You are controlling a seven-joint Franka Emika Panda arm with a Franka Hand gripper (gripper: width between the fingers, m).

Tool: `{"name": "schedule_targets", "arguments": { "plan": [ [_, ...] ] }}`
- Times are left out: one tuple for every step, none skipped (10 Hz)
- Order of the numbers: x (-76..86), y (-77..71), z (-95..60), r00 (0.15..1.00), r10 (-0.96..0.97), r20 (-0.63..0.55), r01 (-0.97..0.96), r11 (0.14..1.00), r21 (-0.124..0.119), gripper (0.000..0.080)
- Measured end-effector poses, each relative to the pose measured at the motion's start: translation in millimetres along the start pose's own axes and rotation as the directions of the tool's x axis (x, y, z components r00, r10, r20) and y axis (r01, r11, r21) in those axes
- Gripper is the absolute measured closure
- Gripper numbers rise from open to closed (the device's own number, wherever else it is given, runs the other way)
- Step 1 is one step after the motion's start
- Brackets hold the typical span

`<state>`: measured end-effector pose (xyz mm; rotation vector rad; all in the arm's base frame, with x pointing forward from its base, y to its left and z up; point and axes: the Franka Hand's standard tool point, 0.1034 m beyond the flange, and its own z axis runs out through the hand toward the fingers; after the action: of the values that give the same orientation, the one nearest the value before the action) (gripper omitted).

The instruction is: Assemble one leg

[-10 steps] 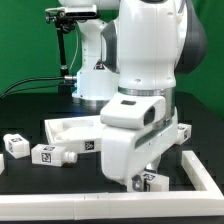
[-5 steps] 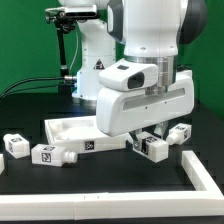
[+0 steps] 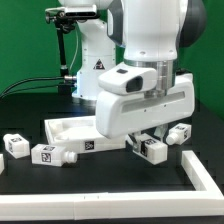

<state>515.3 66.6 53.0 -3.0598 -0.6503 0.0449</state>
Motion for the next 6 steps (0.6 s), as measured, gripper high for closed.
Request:
{"name": "schedule_targets", "arguments": {
  "plan": [
    [-25.9,-11.6,-0.4,0.999,0.044,0.025,-0.044,0.999,0.005,0.0517],
    [-46.5,-23.1,2.5,0.989,0.136,0.062,-0.137,0.991,0.008,0.0517],
    [-55.0,-27.8,4.9,0.987,0.143,0.073,-0.144,0.989,0.008,0.0517],
    [-53.1,-26.4,5.0,0.988,0.139,0.070,-0.140,0.990,0.008,0.0517],
    [-53.2,-26.7,5.4,0.988,0.138,0.071,-0.139,0.990,0.009,0.0517],
    [-53.9,-27.0,5.9,0.988,0.138,0.073,-0.139,0.990,0.009,0.0517]
  ]
}}
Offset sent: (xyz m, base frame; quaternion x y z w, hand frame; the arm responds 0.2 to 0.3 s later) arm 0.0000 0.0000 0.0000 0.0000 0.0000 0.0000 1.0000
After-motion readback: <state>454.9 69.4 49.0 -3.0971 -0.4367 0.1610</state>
